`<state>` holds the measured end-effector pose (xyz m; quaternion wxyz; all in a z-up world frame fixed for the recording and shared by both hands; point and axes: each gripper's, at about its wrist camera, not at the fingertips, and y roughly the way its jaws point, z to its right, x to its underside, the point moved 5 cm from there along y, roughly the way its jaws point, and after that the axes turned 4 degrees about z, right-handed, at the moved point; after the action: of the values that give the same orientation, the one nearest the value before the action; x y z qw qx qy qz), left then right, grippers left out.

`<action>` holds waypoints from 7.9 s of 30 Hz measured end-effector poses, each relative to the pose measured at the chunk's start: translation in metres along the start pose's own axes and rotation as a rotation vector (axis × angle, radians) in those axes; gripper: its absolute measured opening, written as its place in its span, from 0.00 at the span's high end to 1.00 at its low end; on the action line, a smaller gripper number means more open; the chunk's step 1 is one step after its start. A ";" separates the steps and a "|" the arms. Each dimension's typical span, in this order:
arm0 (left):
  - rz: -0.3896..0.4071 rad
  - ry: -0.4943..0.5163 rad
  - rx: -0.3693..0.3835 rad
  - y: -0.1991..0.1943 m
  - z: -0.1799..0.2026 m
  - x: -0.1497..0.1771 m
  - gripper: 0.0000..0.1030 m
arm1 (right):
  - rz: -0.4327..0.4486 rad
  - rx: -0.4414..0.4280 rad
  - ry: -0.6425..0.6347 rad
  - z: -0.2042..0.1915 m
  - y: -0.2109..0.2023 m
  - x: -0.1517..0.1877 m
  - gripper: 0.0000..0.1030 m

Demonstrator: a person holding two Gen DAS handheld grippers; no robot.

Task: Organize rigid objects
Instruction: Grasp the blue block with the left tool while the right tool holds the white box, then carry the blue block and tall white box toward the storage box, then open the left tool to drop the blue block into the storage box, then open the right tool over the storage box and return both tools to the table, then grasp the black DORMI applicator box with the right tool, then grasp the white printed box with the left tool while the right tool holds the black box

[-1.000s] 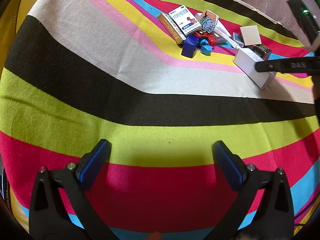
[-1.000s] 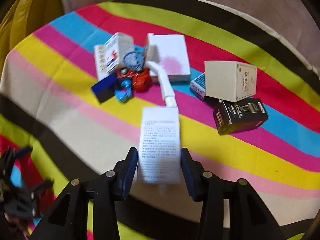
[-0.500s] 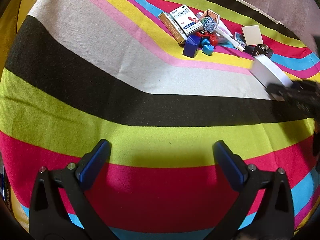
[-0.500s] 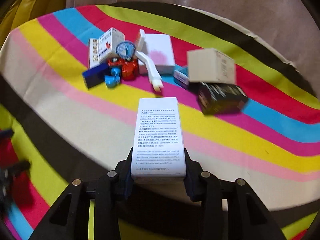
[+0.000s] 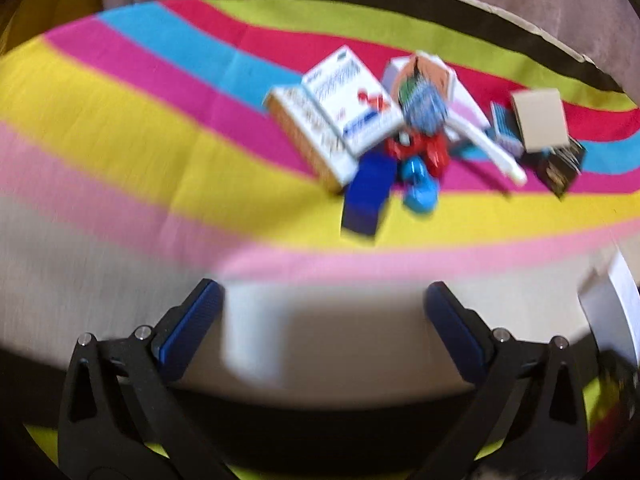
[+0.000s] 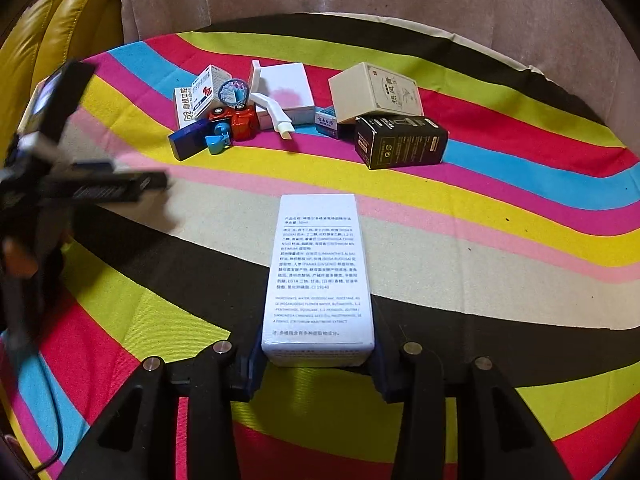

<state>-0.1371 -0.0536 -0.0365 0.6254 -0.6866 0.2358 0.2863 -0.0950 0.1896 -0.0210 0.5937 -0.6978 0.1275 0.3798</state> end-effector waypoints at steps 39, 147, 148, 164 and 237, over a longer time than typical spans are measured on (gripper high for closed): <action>0.004 0.036 0.176 -0.070 0.014 0.075 0.70 | 0.002 -0.016 0.028 0.003 0.002 -0.003 0.58; -0.043 1.013 0.908 -0.371 0.415 0.253 0.70 | 0.026 0.516 0.546 0.167 -0.361 0.328 0.59; -0.044 1.004 0.923 -0.373 0.416 0.252 0.70 | 0.020 0.527 0.548 0.169 -0.362 0.329 0.59; -0.011 0.616 0.719 -0.282 0.323 0.185 0.22 | -0.061 0.594 0.373 0.157 -0.320 0.270 0.34; -0.049 0.069 0.281 -0.038 0.136 -0.013 0.00 | -0.008 0.275 0.315 0.166 0.077 -0.060 0.61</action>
<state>-0.1339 0.0852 -0.0070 0.7135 -0.6074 0.2781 0.2115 -0.2470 0.3069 -0.0376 0.6578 -0.6614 0.2665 0.2426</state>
